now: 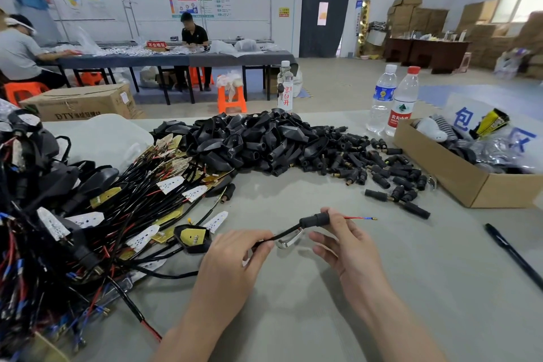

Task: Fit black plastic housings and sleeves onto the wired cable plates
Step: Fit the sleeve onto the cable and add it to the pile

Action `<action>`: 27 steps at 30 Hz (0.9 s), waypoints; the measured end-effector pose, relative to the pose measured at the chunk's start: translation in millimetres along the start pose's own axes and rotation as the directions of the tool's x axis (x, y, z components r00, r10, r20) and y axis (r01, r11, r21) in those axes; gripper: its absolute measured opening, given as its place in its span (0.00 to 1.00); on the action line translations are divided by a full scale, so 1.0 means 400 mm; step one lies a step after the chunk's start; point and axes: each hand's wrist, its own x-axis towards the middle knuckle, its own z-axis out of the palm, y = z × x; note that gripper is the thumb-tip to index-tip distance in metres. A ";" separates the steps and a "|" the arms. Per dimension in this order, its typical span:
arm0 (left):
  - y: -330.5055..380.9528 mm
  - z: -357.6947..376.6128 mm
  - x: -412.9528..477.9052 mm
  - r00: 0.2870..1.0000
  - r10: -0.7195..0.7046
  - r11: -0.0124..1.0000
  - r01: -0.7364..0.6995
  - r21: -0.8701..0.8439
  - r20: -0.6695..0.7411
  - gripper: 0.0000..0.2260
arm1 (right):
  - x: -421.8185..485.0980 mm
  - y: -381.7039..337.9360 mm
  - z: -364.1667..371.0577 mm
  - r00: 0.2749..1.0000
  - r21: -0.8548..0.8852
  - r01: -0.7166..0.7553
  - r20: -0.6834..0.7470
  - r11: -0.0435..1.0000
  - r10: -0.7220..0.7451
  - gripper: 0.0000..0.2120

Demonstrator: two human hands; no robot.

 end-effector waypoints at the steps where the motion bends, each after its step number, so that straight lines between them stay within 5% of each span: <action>1: 0.001 -0.001 0.001 1.000 0.003 1.000 -0.003 -0.008 -0.002 0.06 | 0.001 0.000 -0.001 1.000 -0.002 -0.001 0.009 1.000 0.001 0.10; 7: 0.003 0.001 -0.001 0.999 0.019 1.000 -0.019 -0.004 0.026 0.10 | -0.011 0.018 0.024 0.991 -0.104 0.006 0.136 0.995 0.008 0.11; 15: -0.020 -0.010 0.004 0.997 0.076 0.980 -0.077 0.181 0.012 0.11 | 0.003 0.005 0.004 1.000 0.046 0.000 0.006 0.999 0.000 0.09; 22: -0.014 -0.010 0.004 1.000 0.016 0.997 -0.014 0.080 -0.027 0.03 | 0.001 0.009 0.018 0.996 0.105 -0.061 0.073 0.993 0.054 0.11; 27: -0.002 -0.011 0.006 1.000 0.011 0.998 -0.010 0.064 -0.026 0.10 | 0.002 0.013 0.013 0.994 0.118 -0.047 0.104 0.992 0.035 0.14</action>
